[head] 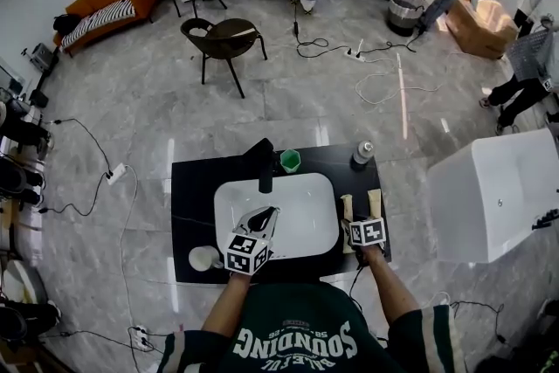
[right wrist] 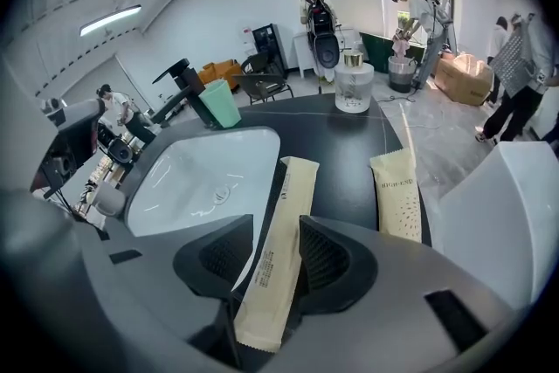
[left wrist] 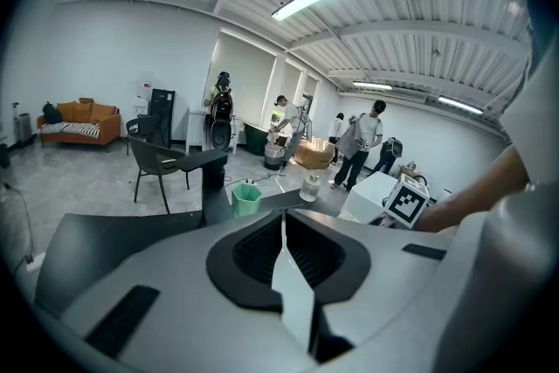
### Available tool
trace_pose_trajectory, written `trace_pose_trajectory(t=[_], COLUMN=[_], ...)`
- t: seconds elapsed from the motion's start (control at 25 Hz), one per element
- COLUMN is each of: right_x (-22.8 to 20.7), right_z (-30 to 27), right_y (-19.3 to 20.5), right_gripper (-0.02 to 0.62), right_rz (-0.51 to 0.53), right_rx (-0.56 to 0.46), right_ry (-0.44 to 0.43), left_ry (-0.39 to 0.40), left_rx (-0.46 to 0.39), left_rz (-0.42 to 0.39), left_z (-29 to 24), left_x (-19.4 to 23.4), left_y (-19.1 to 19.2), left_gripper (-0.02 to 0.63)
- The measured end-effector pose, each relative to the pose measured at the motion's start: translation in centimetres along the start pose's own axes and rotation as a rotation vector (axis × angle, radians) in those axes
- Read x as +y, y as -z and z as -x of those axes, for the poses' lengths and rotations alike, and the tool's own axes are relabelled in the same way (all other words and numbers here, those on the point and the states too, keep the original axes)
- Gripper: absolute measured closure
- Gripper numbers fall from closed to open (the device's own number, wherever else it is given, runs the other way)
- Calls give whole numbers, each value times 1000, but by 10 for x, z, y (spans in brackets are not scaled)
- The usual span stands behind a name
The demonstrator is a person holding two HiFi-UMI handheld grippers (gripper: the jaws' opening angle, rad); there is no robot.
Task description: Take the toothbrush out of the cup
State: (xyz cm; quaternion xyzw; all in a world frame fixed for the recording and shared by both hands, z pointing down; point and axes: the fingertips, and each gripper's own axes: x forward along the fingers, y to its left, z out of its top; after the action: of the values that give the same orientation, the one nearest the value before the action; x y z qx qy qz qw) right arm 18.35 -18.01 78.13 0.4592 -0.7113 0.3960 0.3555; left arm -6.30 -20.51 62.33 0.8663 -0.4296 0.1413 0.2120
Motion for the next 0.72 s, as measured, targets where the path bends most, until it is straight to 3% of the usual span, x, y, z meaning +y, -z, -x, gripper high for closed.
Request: trace_pose_trajectory(t=[0.32, 0.44, 0.72], right_x=[16, 36, 103], right_z=[23, 39, 62], right_y=[-19, -32, -78], right_gripper=[433, 482, 531], right_rz=[-35, -44, 90], right_rx=[-71, -122, -254], right_ry=[4, -34, -142], left_ry=[5, 5, 2], left_rx=[-13, -17, -31], left_rz=[0, 2, 5], left_z=[2, 2, 3], left_x=[1, 3, 6], left_y=[-3, -6, -10], left_gripper=[594, 594, 594])
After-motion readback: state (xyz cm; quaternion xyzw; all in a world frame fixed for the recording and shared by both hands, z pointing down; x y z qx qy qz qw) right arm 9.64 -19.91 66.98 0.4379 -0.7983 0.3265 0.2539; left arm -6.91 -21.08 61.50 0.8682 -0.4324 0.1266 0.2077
